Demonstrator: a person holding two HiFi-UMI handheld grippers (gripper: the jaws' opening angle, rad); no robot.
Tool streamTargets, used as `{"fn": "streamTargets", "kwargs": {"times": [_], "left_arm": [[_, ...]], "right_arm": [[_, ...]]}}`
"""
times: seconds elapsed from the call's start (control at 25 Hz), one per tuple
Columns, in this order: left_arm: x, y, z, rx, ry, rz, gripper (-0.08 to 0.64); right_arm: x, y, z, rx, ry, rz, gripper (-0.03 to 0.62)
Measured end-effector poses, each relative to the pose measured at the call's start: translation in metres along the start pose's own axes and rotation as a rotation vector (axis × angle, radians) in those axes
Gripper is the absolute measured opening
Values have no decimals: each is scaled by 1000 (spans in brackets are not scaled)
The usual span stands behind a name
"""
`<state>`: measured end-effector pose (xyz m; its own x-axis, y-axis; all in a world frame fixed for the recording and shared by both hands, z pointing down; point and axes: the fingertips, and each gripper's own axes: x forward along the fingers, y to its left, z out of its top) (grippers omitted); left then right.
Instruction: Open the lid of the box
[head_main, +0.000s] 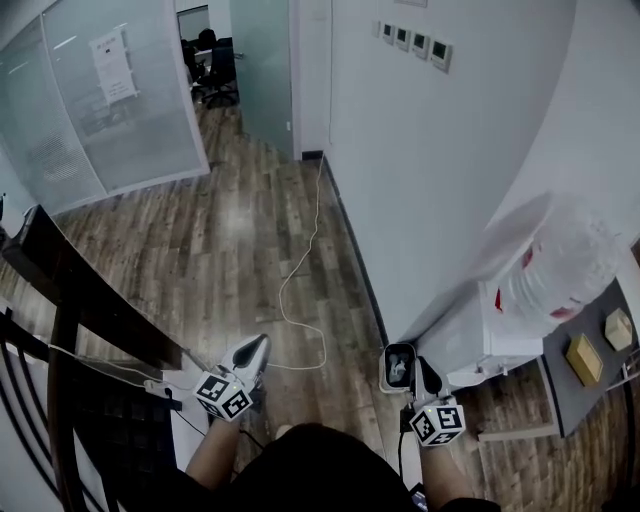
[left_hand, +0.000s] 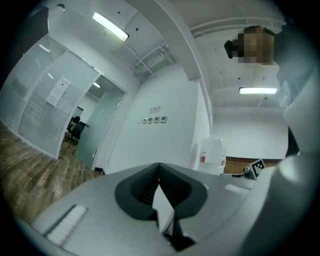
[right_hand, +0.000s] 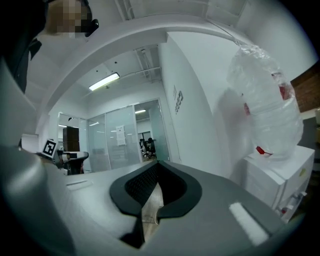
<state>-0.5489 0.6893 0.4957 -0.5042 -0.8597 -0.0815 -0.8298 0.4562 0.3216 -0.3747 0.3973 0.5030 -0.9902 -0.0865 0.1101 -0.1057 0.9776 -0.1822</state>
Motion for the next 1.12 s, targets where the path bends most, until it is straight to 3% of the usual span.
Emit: {"fn": "streamTargets", "kwargs": {"times": [0.2, 0.36, 0.6, 0.92, 1.12], "left_arm": [[21, -18, 5, 17, -17, -39, 0], [44, -50, 6, 44, -13, -99, 0], [91, -122, -7, 43, 11, -252, 0], [129, -226, -40, 13, 54, -417, 0], [143, -289, -67, -22, 117, -574, 0]], "right_arm": [[-16, -1, 8, 30, -11, 43, 3], [-43, -12, 16, 13, -26, 21, 3], [-105, -50, 25, -25, -63, -95, 3], [-199, -96, 26, 48, -103, -253, 3], [-252, -114, 28, 55, -122, -369, 3]]}}
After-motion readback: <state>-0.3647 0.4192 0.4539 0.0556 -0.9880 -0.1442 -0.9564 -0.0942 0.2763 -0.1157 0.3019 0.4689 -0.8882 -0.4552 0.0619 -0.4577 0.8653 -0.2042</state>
